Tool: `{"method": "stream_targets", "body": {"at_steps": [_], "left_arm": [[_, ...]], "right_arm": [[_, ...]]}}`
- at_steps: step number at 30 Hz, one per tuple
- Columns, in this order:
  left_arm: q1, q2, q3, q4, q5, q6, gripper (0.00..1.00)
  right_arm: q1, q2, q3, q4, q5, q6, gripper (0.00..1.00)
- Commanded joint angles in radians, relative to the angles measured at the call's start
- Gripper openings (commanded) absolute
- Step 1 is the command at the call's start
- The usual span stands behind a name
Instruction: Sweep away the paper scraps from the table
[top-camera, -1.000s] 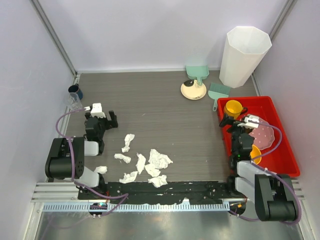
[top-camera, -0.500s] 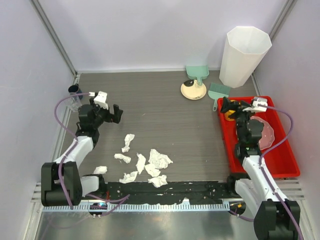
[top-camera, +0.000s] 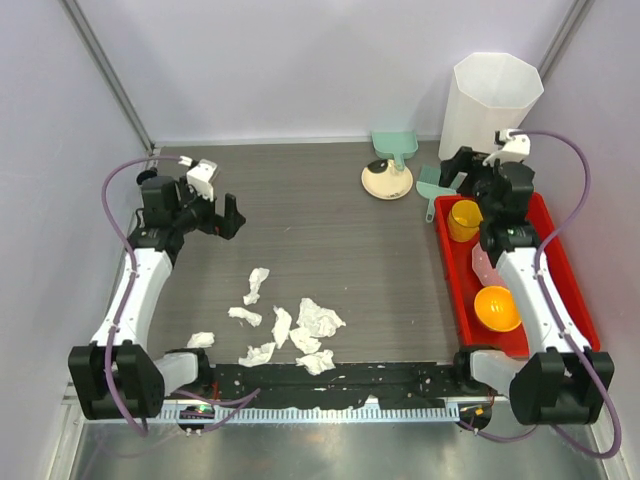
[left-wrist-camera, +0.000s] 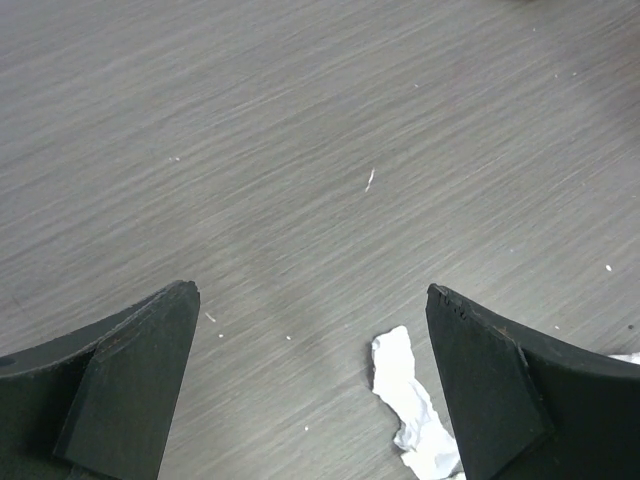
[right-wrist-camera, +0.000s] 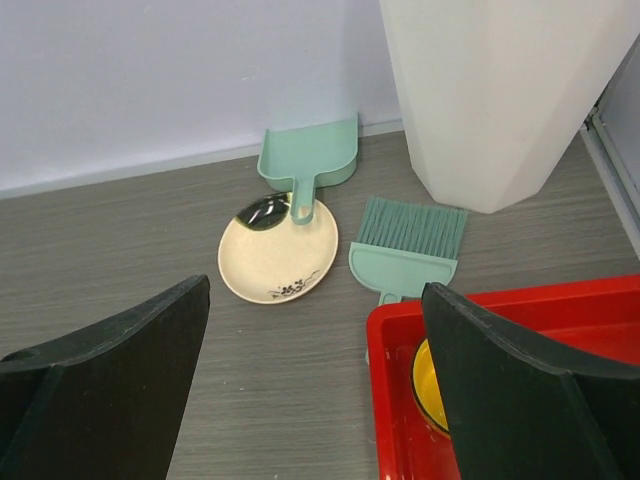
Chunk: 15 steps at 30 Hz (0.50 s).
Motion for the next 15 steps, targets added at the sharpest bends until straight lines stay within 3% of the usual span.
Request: {"method": "stream_targets", "body": {"at_steps": [1, 3, 9, 13, 15], "left_arm": [[0.002, 0.066, 0.117, -0.155, 0.032, -0.031, 1.0], [0.0, 0.092, 0.152, -0.168, 0.029, -0.046, 0.99], [-0.003, 0.191, 0.247, -0.224, -0.017, -0.077, 0.96], [-0.006, 0.217, 0.267, -0.225, -0.031, -0.088, 0.95], [-0.004, 0.226, 0.269, -0.218, -0.032, -0.094, 0.94]], "right_arm": [[0.005, 0.109, 0.18, -0.164, -0.018, -0.058, 0.94], [0.009, 0.187, 0.231, -0.207, -0.021, -0.056, 0.96], [0.213, 0.388, 0.322, -0.253, -0.006, -0.128, 0.96], [0.218, 0.562, 0.409, -0.288, 0.013, 0.095, 0.96], [0.219, 0.596, 0.381, -0.171, 0.017, 0.239, 0.88]]}}
